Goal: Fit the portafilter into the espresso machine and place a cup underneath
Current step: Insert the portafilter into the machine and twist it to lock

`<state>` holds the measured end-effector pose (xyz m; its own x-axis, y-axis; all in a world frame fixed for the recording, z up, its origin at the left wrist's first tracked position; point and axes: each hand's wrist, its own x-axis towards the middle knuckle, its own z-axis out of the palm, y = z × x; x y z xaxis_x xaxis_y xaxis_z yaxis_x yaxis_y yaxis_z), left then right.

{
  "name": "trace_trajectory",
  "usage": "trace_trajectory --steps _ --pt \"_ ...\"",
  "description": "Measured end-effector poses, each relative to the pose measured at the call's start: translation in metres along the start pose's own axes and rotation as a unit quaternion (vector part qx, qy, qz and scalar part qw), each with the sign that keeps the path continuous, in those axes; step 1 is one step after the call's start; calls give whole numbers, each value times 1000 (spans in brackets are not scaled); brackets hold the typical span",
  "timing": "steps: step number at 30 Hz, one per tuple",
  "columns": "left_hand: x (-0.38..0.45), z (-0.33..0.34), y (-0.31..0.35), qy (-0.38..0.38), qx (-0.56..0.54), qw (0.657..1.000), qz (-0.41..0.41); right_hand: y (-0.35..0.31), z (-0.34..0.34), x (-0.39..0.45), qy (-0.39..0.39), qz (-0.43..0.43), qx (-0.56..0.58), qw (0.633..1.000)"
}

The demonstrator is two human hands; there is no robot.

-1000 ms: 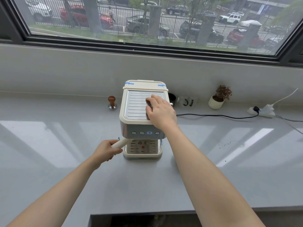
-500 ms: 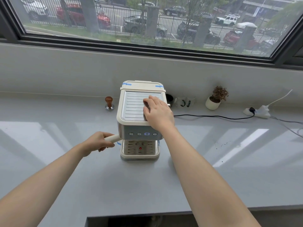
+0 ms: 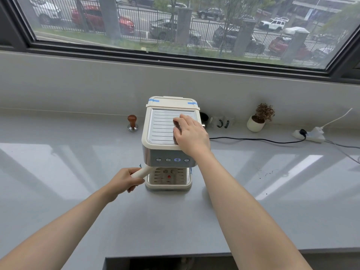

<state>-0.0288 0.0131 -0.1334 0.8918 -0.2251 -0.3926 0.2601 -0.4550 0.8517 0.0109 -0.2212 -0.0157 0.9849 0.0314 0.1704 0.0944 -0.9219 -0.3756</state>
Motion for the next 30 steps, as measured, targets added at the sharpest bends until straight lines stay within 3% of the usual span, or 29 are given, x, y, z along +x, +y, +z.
trace_trajectory --steps 9,30 --pt "23 -29 15 -27 60 998 -10 0 -2 0 -4 1 0 1000" --pt "29 -33 17 -42 42 998 -34 1 1 1 -2 3 0 1000"
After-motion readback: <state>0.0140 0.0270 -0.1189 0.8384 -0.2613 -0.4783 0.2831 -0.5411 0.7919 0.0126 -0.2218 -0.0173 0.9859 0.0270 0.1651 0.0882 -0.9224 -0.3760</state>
